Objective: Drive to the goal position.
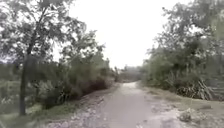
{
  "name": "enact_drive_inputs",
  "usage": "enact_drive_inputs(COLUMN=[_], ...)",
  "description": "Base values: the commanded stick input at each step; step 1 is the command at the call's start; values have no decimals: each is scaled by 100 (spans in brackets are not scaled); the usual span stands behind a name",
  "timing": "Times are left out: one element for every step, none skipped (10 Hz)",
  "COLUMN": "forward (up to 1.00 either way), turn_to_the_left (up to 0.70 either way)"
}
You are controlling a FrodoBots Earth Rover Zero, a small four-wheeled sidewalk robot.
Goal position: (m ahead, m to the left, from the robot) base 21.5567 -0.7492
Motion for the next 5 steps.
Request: enact_drive_inputs(forward=[70, 70, 70, 70, 70], turn_to_the_left=[4, 4, 4, 4, 4])
